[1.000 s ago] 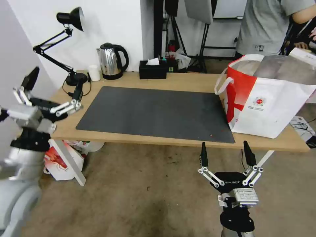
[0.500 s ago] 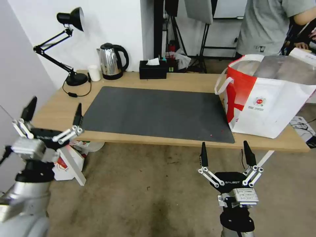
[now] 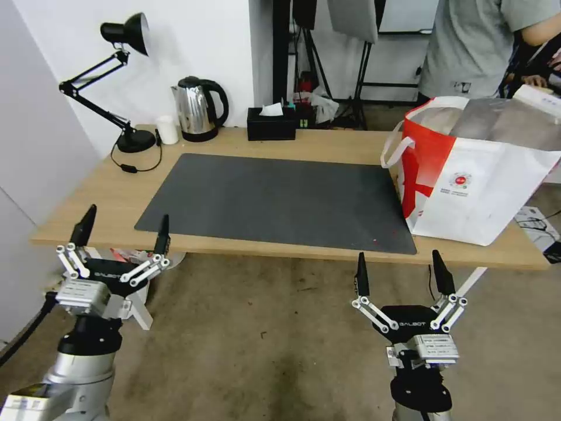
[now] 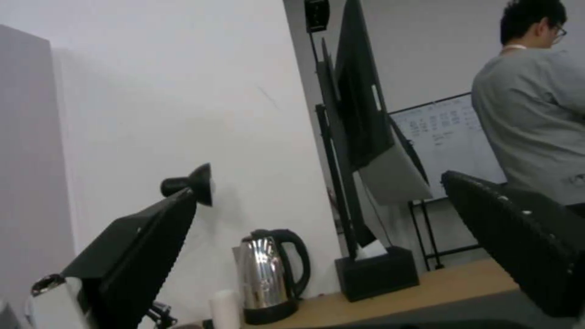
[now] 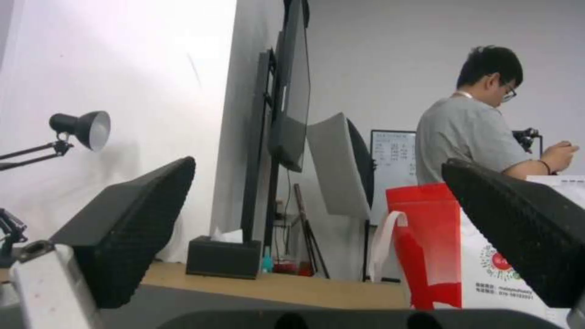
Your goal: Pick up the trash from the table and place it into the takeout bag.
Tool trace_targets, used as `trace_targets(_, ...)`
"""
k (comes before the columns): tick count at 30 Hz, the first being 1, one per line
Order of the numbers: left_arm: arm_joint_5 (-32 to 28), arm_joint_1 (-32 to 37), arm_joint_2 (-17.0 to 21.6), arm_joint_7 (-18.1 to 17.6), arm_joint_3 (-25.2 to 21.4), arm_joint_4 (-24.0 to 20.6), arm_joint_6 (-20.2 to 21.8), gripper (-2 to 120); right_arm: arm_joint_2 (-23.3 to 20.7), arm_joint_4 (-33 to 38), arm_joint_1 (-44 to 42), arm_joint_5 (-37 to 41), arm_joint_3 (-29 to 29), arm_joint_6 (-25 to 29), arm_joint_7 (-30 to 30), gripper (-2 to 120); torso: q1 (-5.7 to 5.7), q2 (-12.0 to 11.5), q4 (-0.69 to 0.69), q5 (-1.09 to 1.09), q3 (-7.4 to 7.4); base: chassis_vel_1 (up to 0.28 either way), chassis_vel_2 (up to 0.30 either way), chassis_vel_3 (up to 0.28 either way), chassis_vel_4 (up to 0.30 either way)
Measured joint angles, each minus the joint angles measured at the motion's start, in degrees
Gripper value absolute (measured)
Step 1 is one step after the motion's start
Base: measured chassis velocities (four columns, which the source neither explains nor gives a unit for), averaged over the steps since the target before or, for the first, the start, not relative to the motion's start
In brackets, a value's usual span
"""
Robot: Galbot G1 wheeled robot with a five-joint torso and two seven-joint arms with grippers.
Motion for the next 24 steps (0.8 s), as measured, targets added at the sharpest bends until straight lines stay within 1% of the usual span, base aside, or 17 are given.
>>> trace_targets(5,1.0,0.8,0.3,0.1,2.0,0.8,-1.1,100,0.0,0.0,0.0,0.0,0.0,0.0,0.0,100,0.00,0.0,0.00,0.00,0.00,0.000,0.000,0.000,0.000)
trace_targets(8,1.3,1.2,0.5,0.0,2.2,0.8,-1.5,100,0.0,0.0,0.0,0.0,0.0,0.0,0.0,100,0.00,0.0,0.00,0.00,0.00,0.000,0.000,0.000,0.000)
trace_targets(15,1.4,3.4,1.7,-2.6,3.0,0.8,-2.5,100,0.0,0.0,0.0,0.0,0.0,0.0,0.0,100,0.00,0.0,0.00,0.00,0.00,0.000,0.000,0.000,0.000)
trace_targets(24,2.6,4.1,1.3,-3.1,5.0,1.7,-3.4,100,0.0,0.0,0.0,0.0,0.0,0.0,0.0,100,0.00,0.0,0.00,0.00,0.00,0.000,0.000,0.000,0.000)
